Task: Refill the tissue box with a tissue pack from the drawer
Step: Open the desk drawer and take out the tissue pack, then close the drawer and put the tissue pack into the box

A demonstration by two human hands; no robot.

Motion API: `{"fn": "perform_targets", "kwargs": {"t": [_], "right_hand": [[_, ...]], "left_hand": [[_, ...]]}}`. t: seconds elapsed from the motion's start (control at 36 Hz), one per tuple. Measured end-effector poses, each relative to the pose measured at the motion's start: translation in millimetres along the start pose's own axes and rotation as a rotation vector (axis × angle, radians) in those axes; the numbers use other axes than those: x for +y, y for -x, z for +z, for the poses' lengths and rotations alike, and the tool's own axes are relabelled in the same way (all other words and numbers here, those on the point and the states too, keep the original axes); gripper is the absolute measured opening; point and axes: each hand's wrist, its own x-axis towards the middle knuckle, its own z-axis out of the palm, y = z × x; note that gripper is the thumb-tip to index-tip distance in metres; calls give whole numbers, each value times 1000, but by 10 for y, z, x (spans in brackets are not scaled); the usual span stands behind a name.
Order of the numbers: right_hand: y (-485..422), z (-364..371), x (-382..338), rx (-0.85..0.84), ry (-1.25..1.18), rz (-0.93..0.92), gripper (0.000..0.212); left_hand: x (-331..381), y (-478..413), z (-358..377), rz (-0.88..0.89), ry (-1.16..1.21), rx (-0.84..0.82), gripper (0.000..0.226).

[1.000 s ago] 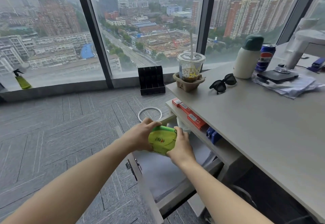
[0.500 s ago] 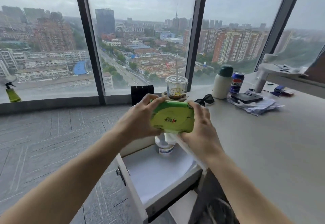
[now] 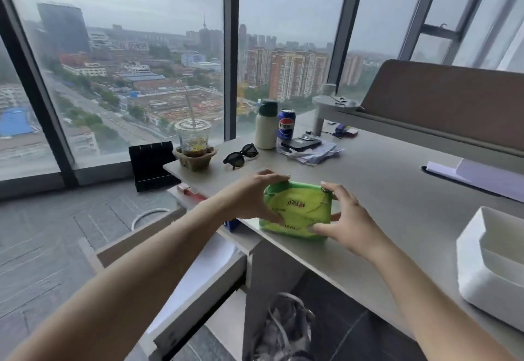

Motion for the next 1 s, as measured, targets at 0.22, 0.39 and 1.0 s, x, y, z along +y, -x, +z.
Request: {"fn": "perform_targets", "kwargs": {"t": [0.22, 0.39, 1.0], "right_hand": [[-2, 17, 127, -7, -73, 82, 72], [-2, -4, -112, 66, 105, 40, 59], [1009, 2285, -971, -331, 109, -585, 39]], "left_hand": [[-27, -75, 78, -53, 86, -32, 81], [-33, 152, -112, -96, 133, 34, 74], [-1305, 3321, 302, -806, -9, 334, 119]]}}
